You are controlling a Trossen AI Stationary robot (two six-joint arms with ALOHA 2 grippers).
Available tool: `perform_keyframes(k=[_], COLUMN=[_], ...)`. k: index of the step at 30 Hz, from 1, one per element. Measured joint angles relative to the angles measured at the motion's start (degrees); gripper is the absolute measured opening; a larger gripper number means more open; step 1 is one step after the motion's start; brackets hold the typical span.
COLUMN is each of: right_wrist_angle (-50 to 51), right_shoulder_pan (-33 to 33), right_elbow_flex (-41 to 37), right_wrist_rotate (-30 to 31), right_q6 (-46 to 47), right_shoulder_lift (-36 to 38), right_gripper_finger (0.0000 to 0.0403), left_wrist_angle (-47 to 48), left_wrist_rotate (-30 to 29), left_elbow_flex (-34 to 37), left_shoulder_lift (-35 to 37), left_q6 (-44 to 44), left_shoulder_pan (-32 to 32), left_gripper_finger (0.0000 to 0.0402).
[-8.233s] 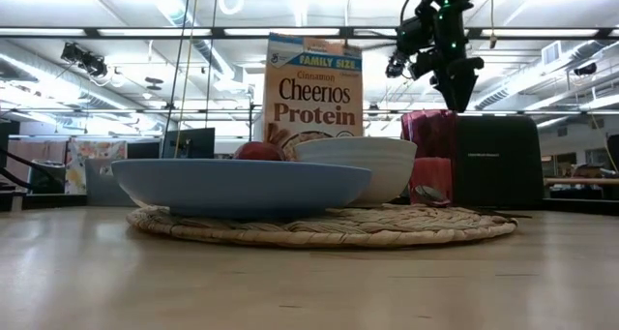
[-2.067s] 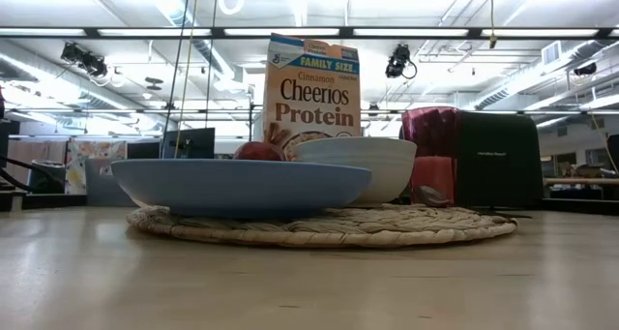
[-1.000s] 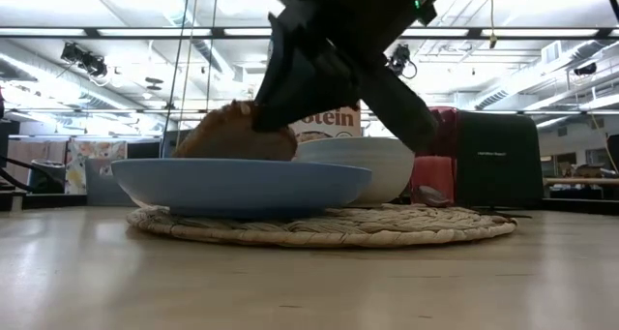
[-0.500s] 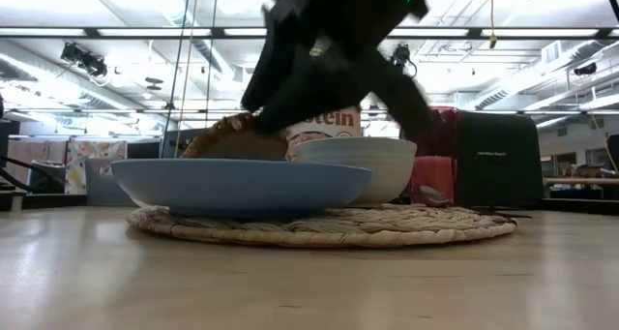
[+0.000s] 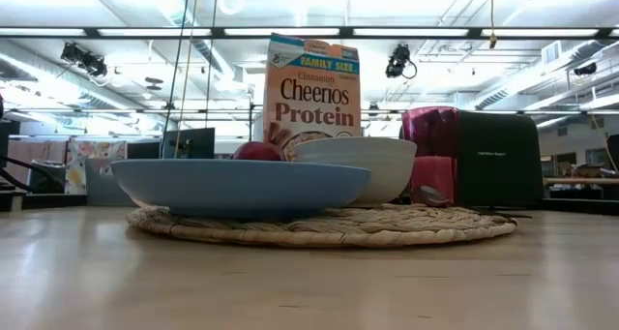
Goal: Arrange a breakfast setting
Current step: Return to Home Position
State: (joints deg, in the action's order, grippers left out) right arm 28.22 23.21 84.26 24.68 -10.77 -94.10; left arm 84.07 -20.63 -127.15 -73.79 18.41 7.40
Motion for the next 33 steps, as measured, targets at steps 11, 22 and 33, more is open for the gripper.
perform_keyframes(k=[11,22,33], right_wrist_angle=[-21.49,-28.08,-17.09], right_shoulder_pan=[-17.36,-21.75,-21.99], right_elbow_flex=[-24.38,-40.88,-42.93], right_wrist_rotate=[-18.27,-24.3,-18.49], right_q6=[12.08,14.38,5.59], right_shoulder_lift=[27.94,58.91,74.45], right_gripper_finger=[0.0075,0.0023,0.0042], left_wrist_angle=[-31.32,-62.01,-61.94], left_wrist_rotate=[8.22,10.59,6.13], left_elbow_flex=[24.09,51.47,62.84], left_shoulder_lift=[1.81,14.17,17.21], left_q6=[-12.62,-14.7,-6.22], left_shoulder_pan=[-4.8,-15.16,-18.08], left_gripper_finger=[0.013,0.0009,0.0047])
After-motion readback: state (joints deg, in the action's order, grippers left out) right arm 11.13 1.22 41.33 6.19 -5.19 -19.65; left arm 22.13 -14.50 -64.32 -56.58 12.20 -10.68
